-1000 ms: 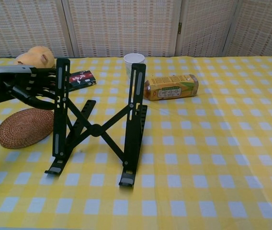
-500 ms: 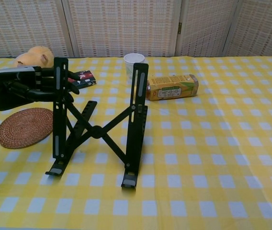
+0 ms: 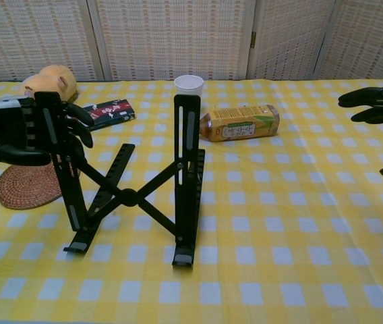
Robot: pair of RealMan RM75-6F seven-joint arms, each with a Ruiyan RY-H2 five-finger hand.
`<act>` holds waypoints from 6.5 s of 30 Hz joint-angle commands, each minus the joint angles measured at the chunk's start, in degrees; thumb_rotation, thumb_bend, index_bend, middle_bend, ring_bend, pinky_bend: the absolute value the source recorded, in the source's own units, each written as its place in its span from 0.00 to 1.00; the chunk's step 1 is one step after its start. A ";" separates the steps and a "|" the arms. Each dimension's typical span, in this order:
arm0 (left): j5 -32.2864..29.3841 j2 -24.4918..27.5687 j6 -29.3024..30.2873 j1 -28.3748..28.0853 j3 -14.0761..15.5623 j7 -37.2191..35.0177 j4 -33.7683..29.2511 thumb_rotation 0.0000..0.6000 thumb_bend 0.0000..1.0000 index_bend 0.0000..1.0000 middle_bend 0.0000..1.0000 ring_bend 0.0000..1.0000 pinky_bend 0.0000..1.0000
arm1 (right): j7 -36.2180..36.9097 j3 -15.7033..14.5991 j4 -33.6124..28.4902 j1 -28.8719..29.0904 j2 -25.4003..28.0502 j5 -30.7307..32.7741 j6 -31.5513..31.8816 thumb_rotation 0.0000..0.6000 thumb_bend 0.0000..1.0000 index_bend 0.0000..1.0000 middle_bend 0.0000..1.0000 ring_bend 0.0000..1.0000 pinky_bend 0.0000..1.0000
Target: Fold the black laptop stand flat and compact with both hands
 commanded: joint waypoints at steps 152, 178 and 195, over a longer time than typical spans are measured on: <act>-15.17 -9.29 -6.03 9.55 -3.44 58.79 -2.90 1.00 0.35 0.55 0.33 0.26 0.34 | 45.47 -5.17 3.16 25.28 -18.41 2.71 -10.93 1.00 0.39 0.03 0.11 0.10 0.00; -14.11 -8.77 -6.41 9.79 -2.88 58.11 -4.30 1.00 0.44 0.52 0.33 0.24 0.32 | 37.29 -4.90 4.18 24.31 -18.74 2.92 -11.50 1.00 0.39 0.03 0.11 0.09 0.00; -11.37 -4.43 -1.03 12.32 -1.56 60.32 -8.92 1.00 0.44 0.33 0.25 0.10 0.21 | 18.41 0.98 4.66 23.47 -23.83 10.46 -13.33 1.00 0.39 0.02 0.10 0.08 0.00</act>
